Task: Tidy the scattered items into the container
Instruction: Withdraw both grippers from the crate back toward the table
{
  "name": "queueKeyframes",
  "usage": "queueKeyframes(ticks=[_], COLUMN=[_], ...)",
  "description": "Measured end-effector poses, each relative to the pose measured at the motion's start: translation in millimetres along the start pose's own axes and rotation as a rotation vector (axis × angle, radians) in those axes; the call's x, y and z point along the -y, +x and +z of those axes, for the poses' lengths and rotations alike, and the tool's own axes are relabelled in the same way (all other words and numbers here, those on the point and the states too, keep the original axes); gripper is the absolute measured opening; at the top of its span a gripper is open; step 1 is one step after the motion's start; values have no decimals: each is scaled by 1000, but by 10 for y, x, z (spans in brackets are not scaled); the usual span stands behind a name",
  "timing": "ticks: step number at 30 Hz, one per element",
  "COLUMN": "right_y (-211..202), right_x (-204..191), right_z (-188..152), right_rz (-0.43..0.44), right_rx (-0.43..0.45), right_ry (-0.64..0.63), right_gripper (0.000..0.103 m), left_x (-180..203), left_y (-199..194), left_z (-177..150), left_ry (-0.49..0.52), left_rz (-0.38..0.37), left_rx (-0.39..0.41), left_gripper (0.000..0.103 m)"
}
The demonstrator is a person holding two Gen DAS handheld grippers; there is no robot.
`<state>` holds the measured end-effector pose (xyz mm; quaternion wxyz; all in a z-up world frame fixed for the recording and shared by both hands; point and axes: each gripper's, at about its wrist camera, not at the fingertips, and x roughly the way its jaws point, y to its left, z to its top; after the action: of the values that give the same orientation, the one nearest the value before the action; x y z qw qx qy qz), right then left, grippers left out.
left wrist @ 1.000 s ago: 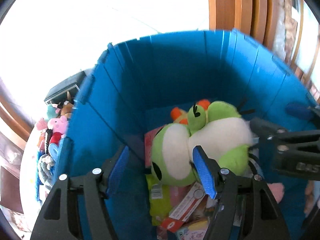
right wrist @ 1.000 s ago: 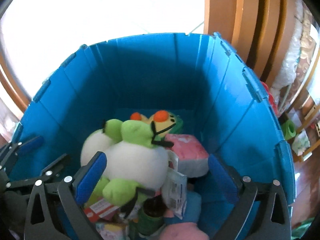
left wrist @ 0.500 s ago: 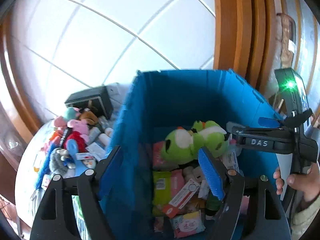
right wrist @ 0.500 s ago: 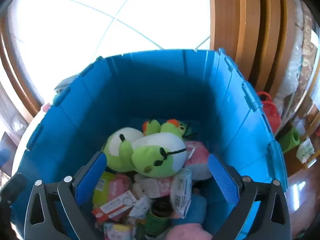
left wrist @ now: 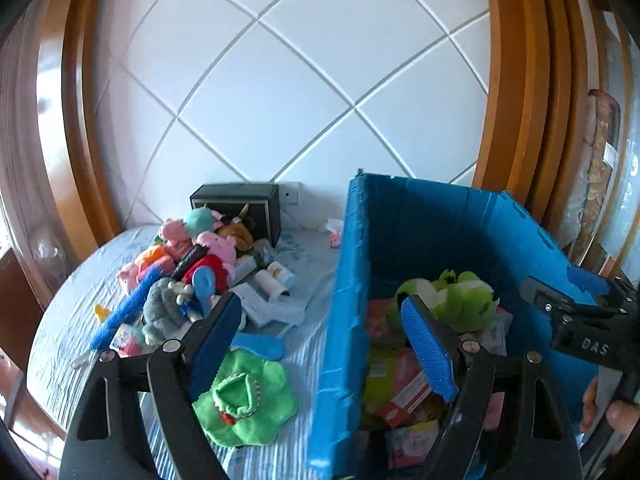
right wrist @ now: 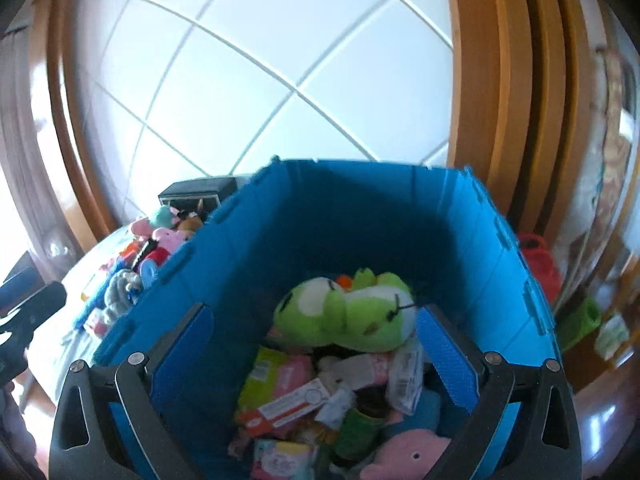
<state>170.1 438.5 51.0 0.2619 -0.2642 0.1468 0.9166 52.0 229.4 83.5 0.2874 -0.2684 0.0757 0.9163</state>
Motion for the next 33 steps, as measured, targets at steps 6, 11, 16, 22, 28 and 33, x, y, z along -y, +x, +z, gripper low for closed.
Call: queueKeyframes(ticks=[6, 11, 16, 22, 28, 33], right_y=[-236, -354, -421, -260, 0, 256], right_x=[-734, -1420, -2236, -3110, -3553, -3680], right_z=[-80, -155, -321, -638, -925, -1012], right_rz=[25, 42, 86, 137, 142, 159], right_rx=[47, 77, 107, 49, -65, -110], right_ry=[-58, -90, -95, -111, -135, -162], right_gripper=[103, 103, 103, 103, 103, 103], left_x=[-672, -1398, -2290, -3231, -3741, -3936], left_y=[-89, -229, -317, -150, 122, 419], left_z=[-121, -236, -402, -679, -920, -1036], left_ry=[1, -14, -24, -61, -115, -153], left_rz=[-46, -53, -11, 29, 33, 55], left_rx=[15, 46, 57, -25, -92, -143], left_gripper=[82, 82, 82, 82, 82, 82])
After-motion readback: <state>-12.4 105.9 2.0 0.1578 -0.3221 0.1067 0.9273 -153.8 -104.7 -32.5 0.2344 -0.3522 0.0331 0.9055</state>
